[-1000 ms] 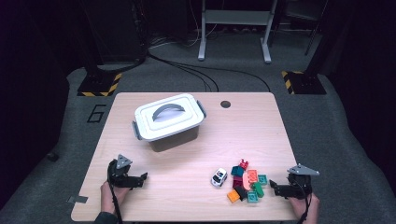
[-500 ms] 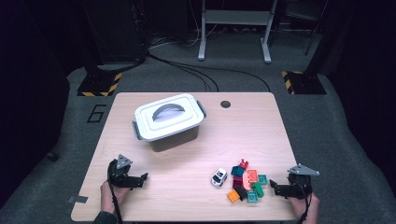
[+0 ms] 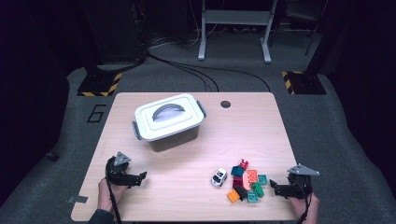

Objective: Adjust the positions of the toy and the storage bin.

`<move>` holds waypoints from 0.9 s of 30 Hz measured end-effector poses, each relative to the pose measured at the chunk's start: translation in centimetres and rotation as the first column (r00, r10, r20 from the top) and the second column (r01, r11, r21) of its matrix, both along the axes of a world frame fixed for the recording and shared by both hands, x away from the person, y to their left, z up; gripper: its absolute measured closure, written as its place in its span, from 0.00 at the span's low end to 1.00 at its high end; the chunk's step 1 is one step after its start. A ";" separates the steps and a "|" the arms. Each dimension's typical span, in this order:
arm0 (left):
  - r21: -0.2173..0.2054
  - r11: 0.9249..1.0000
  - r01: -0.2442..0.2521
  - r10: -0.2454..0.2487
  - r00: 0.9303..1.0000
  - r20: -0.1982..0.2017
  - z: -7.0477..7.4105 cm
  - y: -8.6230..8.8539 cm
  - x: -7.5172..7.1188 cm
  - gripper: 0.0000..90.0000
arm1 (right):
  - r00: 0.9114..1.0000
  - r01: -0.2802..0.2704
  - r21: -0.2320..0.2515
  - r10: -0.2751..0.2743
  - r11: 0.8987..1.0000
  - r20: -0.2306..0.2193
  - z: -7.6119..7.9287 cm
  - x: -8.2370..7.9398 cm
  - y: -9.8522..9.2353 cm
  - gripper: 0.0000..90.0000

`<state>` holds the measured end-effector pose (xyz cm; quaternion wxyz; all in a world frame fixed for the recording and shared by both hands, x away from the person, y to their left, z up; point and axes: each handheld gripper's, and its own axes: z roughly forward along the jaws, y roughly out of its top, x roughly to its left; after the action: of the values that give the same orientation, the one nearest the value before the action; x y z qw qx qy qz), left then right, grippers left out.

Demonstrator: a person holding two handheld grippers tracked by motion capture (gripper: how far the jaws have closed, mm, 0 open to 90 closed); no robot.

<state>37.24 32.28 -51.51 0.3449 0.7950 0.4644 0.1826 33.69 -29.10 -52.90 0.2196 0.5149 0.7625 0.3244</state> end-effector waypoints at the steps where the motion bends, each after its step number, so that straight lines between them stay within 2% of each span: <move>1: -0.014 1.000 0.000 0.000 1.000 0.009 0.4 0.1 0.1 0.00 | 1.000 0.000 0.000 0.000 1.000 0.000 0.0 0.0 0.0 0.02; 7: -0.015 1.000 0.022 -0.022 1.000 0.007 2.1 0.2 0.5 0.00 | 1.000 0.006 0.000 -0.006 1.000 0.002 0.0 0.0 0.0 0.02; 10: -0.025 0.999 0.028 -0.027 0.999 0.019 3.2 0.3 0.8 0.01 | 1.000 0.007 0.000 -0.007 1.000 0.001 0.0 0.0 0.0 0.02; 18: -0.039 0.998 0.042 -0.040 0.999 0.033 5.0 0.3 1.2 0.00 | 1.000 0.007 0.000 -0.007 1.000 0.001 0.0 0.0 0.0 0.02; 23: -0.046 0.998 0.048 -0.045 0.997 0.060 6.5 0.4 1.5 0.00 | 1.000 0.007 0.000 -0.007 1.000 0.002 0.0 0.0 0.0 0.02; 24: -0.051 0.997 0.055 -0.052 0.996 0.067 7.2 0.5 1.7 0.00 | 1.000 0.007 0.000 -0.007 1.000 0.001 0.0 0.0 0.0 0.02; 27: -0.051 0.997 0.063 -0.059 0.996 0.073 8.0 0.5 2.0 0.00 | 1.000 0.007 0.000 -0.007 1.000 0.001 0.0 0.0 0.0 0.02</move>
<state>39.20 32.76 -43.48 0.3876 0.7925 0.4319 0.1876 33.68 -29.09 -52.90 0.2212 0.5176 0.7604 0.3241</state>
